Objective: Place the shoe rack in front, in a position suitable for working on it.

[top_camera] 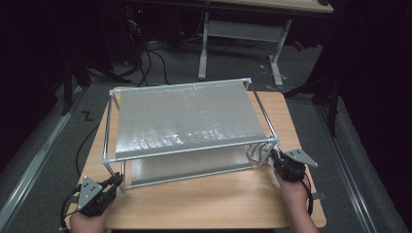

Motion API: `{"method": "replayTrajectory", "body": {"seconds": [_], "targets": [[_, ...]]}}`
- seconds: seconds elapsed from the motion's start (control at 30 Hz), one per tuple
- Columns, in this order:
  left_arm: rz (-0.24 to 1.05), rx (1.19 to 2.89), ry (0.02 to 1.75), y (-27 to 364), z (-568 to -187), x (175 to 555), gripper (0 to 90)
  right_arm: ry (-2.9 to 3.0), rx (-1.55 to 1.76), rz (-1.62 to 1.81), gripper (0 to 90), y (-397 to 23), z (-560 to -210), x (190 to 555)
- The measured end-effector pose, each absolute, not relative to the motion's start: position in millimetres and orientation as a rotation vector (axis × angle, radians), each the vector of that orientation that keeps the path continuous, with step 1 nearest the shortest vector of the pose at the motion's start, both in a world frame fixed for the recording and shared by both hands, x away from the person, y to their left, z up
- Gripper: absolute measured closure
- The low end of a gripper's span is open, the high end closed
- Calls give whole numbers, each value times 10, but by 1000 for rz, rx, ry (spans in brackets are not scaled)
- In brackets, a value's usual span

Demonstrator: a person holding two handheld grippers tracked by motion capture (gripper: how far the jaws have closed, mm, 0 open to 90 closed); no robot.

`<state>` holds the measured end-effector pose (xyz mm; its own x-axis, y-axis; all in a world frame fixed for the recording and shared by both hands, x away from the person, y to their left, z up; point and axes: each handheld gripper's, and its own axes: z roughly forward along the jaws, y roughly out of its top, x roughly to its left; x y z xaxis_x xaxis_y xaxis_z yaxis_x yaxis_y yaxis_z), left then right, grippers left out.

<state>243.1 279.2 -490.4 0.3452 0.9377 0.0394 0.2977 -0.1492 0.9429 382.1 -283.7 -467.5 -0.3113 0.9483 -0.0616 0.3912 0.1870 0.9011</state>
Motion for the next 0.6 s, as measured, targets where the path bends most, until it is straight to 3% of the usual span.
{"method": "replayTrajectory", "body": {"seconds": [0.6], "targets": [[836, 1652, 1141, 2763, -4900, 2455, 803, 1848, 1203, 1111, 794, -2796, -4664, 3742]]}}
